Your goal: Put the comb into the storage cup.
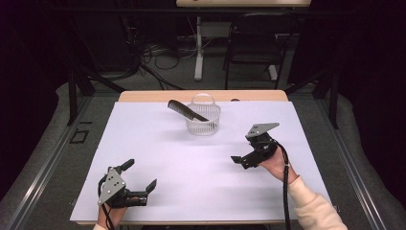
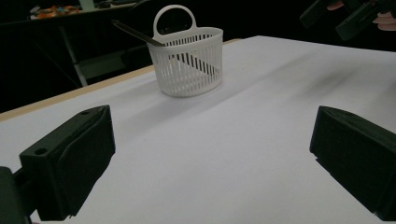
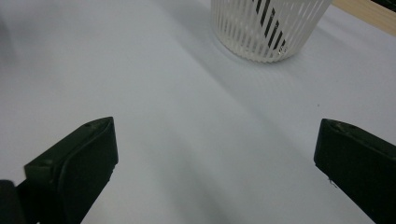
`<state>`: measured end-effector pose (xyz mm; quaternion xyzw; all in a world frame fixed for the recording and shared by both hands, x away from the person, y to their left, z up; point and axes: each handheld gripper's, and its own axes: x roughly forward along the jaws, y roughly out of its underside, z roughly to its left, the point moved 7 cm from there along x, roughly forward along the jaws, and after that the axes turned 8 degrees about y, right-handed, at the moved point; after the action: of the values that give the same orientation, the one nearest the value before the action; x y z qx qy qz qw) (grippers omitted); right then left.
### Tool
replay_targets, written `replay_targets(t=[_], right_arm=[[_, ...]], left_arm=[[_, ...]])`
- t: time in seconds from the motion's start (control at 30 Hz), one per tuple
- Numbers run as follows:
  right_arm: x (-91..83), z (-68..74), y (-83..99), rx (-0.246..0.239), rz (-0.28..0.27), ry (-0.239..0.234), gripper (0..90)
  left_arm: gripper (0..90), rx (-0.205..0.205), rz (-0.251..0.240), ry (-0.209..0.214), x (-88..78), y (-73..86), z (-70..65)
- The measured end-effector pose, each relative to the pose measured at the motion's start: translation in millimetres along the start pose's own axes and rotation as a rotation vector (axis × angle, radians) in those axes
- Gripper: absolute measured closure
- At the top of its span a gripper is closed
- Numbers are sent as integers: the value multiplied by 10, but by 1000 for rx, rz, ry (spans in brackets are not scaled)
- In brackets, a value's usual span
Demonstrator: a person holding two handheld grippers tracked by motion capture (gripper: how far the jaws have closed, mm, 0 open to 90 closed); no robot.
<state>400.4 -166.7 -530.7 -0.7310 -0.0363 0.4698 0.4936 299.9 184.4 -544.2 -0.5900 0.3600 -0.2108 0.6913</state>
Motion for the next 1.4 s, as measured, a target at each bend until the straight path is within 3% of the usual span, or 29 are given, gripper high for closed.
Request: replay_targets(t=[1.4], right_arm=[[-368,200,514,4,-24,48,0]], left_arm=[[1,-4,11,6,13,19,-8]])
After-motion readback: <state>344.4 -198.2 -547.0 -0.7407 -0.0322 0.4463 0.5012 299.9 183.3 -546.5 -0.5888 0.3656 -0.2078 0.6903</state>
